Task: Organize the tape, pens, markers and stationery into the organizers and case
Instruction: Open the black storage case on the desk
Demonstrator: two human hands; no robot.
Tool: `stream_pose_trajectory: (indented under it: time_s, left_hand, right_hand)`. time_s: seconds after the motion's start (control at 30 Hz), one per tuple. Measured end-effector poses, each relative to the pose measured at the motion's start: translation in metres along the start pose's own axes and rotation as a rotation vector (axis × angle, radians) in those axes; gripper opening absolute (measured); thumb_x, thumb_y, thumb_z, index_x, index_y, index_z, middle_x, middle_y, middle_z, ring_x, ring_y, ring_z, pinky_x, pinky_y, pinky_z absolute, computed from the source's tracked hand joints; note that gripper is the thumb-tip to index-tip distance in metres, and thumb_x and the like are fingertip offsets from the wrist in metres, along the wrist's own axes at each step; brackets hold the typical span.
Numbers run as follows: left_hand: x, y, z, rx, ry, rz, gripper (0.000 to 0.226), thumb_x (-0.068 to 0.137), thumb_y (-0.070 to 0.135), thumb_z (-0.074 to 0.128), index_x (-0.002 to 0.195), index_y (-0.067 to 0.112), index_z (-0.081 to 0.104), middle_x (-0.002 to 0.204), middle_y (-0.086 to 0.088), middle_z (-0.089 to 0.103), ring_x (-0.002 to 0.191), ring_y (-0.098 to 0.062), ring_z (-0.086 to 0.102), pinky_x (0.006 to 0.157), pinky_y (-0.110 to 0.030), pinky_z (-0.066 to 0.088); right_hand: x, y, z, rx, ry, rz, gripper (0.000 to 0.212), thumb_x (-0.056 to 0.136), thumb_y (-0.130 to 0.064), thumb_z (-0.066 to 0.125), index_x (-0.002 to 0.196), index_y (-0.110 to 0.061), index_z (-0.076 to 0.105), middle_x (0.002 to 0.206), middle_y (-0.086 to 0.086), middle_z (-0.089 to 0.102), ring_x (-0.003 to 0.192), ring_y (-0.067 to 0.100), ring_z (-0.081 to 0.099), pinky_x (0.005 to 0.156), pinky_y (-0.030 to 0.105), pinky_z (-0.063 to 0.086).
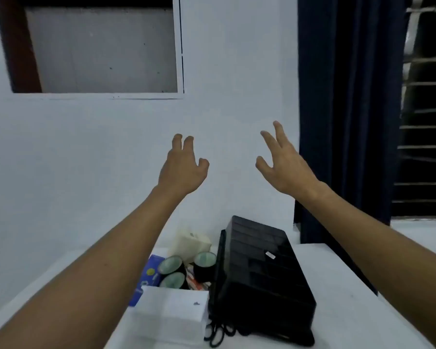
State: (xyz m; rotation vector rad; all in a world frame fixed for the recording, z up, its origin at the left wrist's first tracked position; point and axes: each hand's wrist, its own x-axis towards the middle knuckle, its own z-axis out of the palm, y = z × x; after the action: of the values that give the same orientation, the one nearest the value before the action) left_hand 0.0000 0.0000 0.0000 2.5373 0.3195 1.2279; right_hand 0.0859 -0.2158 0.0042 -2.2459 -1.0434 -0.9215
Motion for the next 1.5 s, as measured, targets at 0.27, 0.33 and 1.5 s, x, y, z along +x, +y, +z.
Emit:
stream_pose_trajectory:
  time_s: [0.27,0.33,1.5]
  left_hand:
    - [-0.095,-0.049,0.1,-0.03,-0.67,-0.34,0.052,0.096,0.027,0.044,0.142,0.004,0.039,0.148,-0.015,0.039,0.135,-0.028,0.039,0.104,-0.029,0.033]
    - [-0.114,-0.062,0.125,0.006,-0.755,-0.367,0.042,0.095,0.02,0.042,0.132,0.001,0.049,0.14,-0.02,0.048,0.126,-0.032,0.047,0.098,-0.031,0.038]
    - [-0.067,0.172,0.264,-0.783,-0.59,-0.72,0.02,0.088,0.015,0.048,0.102,0.003,0.057,0.081,-0.013,0.059,0.07,-0.026,0.056,0.055,-0.029,0.046]
  right_hand:
    - [-0.119,0.034,0.102,0.16,-0.523,0.28,0.056,0.096,-0.036,0.049,0.147,-0.017,0.035,0.161,0.004,0.009,0.145,0.023,0.023,0.116,0.037,0.024]
    - [-0.145,0.043,0.122,0.165,-0.612,0.362,0.058,0.095,-0.038,0.051,0.147,-0.016,0.035,0.16,0.006,0.011,0.146,0.024,0.021,0.118,0.036,0.023]
    - [-0.157,0.246,0.02,0.807,-0.33,0.614,0.03,0.099,-0.045,0.038,0.124,-0.038,0.055,0.122,-0.02,0.057,0.113,0.002,0.053,0.098,0.03,0.046]
